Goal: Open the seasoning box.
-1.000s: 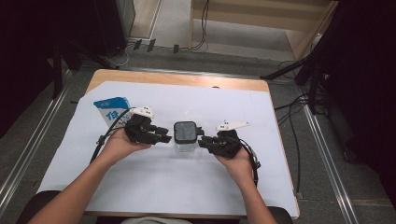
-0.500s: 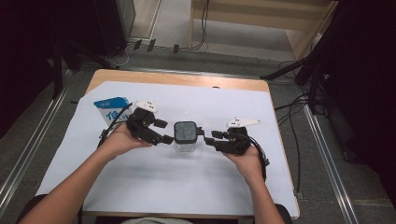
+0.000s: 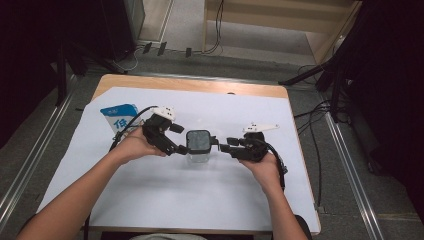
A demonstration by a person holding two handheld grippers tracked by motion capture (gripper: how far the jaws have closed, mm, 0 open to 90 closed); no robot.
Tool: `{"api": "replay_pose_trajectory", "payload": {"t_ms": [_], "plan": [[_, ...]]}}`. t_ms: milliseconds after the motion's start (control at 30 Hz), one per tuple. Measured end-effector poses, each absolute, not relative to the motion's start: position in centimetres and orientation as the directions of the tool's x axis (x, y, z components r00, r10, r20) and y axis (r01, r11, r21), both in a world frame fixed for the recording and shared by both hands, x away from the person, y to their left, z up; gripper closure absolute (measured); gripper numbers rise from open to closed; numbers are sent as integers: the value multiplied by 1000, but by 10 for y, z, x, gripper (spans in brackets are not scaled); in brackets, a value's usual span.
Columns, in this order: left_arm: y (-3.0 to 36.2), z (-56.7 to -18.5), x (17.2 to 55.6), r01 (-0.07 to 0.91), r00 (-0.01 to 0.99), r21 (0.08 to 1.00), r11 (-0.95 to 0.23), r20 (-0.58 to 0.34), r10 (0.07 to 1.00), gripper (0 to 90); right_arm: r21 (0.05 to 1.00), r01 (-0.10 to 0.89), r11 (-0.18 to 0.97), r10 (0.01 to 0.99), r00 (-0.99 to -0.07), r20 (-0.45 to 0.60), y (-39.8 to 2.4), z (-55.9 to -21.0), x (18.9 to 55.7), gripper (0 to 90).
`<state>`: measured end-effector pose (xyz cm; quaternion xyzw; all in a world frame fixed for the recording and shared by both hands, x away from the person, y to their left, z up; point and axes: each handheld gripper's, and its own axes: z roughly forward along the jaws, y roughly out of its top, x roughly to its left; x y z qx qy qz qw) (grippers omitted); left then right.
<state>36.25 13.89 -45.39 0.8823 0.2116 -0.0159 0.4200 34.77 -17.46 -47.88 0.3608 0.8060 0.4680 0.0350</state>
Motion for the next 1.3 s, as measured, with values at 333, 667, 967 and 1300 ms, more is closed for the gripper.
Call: {"api": "replay_pose_trajectory", "payload": {"t_ms": [333, 667, 967, 1300], "plan": [[134, -473, 367, 414, 898, 725, -551, -225, 379, 144, 775, 553, 306, 612, -738, 285, -173, -480, 351, 576], [128, -482, 369, 394, 908, 746, -537, -224, 355, 148, 763, 559, 325, 606, -742, 285, -168, -483, 351, 582], [127, -483, 370, 378, 914, 759, -530, -213, 346, 150, 755, 565, 332, 599, -745, 294, -165, -486, 353, 596], [129, -482, 370, 371, 917, 755, -541, -207, 340, 158, 759, 568, 319, 606, -738, 297, -169, -481, 352, 872]]}}
